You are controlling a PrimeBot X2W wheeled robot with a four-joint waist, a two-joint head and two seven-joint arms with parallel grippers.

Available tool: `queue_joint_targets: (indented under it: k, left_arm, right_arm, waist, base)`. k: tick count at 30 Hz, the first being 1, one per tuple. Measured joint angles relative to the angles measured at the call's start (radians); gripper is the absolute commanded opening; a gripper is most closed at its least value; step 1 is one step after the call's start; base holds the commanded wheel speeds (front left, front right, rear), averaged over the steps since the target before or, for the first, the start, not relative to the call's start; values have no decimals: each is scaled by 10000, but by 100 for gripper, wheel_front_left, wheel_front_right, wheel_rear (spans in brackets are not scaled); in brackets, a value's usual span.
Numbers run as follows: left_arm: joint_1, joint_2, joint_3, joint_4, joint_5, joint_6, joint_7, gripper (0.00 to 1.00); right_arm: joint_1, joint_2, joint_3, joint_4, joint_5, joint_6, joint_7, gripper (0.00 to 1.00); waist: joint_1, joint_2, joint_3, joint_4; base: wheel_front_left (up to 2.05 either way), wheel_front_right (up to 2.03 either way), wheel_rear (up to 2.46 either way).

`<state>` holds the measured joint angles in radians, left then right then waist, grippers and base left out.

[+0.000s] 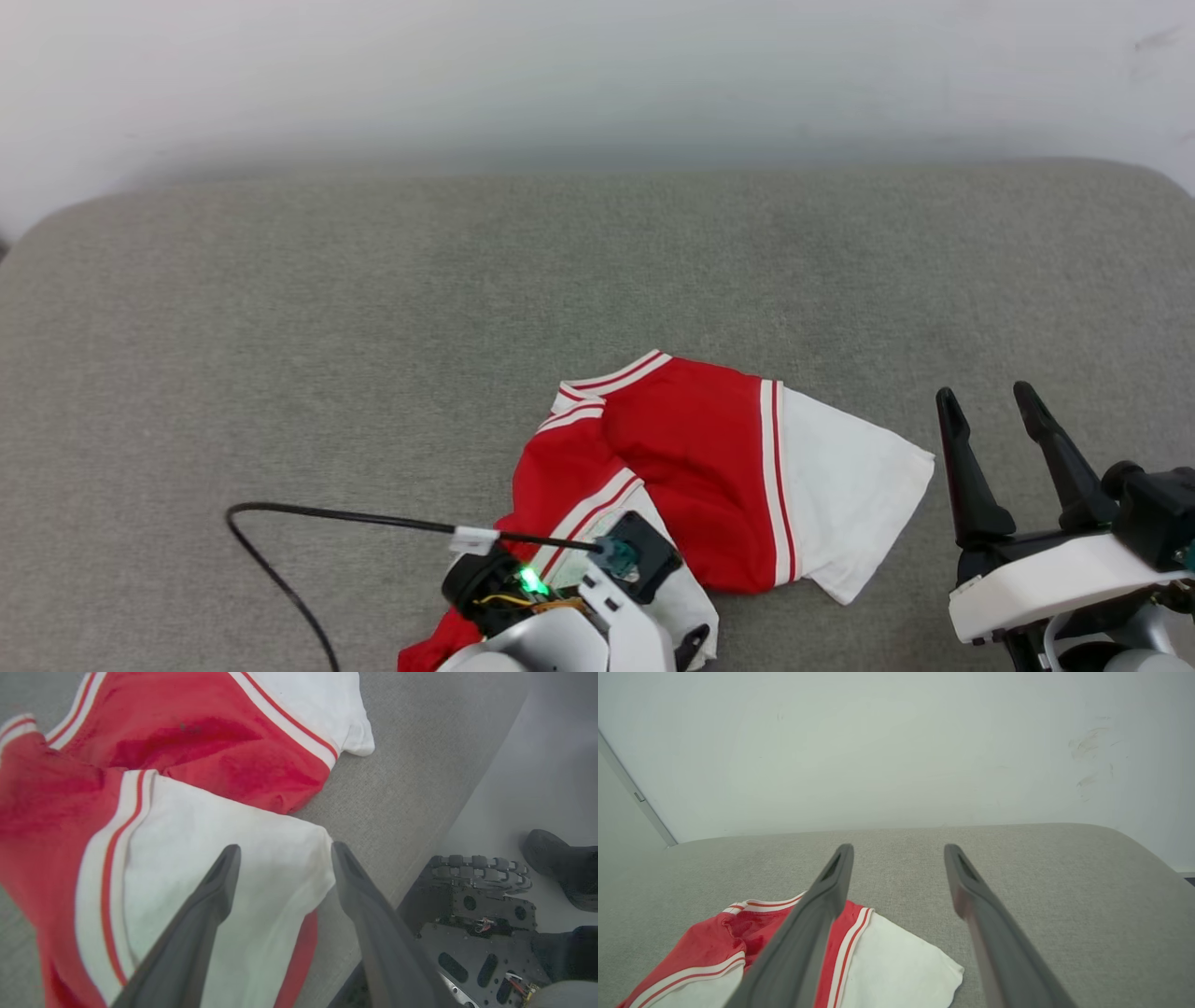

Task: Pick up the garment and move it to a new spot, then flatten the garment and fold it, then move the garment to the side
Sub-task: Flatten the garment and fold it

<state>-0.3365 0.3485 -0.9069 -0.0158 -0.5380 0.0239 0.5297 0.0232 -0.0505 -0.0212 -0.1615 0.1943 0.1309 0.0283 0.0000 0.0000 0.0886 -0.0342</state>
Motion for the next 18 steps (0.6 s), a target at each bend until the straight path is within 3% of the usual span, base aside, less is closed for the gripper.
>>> queue_joint_targets:
  k: [7, 8, 9, 10, 14, 18]
  left_arm:
    - [-727, -316, -318, 1643, 142, -376, 466, 100]
    - [-774, -316, -332, 1824, 140, -395, 497, 55]
    - [-834, -295, -359, 2004, 142, -439, 575, 20]
    - [-868, -297, -368, 2111, 130, -506, 570, 0]
    - [-924, -362, -245, 2042, 58, -575, 73, 0]
    - [-983, -263, 159, 1333, 71, -343, -573, 0]
  right_arm:
    - [-154, -2, 25, 117, 71, 0, -75, 100]
    - [-155, -2, 31, 142, 81, 0, -96, 100]
    - [-167, -2, 29, 169, 81, 0, -102, 100]
    - [-189, -2, 21, 199, 94, 0, -105, 100]
    - [-215, -2, -56, 274, 125, 0, -174, 100]
    - [-186, -2, -224, 343, 157, 0, -186, 100]
  waist:
    - [0, 0, 513, -401]
    - [0, 0, 564, -452]
    - [0, 0, 613, -496]
    - [0, 0, 650, -531]
    - [0, 0, 680, -547]
    - [1, 0, 594, -340]
  base:
    - [0, 0, 0]
    - [0, 0, 0]
    - [0, 0, 0]
    - [0, 0, 0]
    - [0, 0, 0]
    - [0, 0, 0]
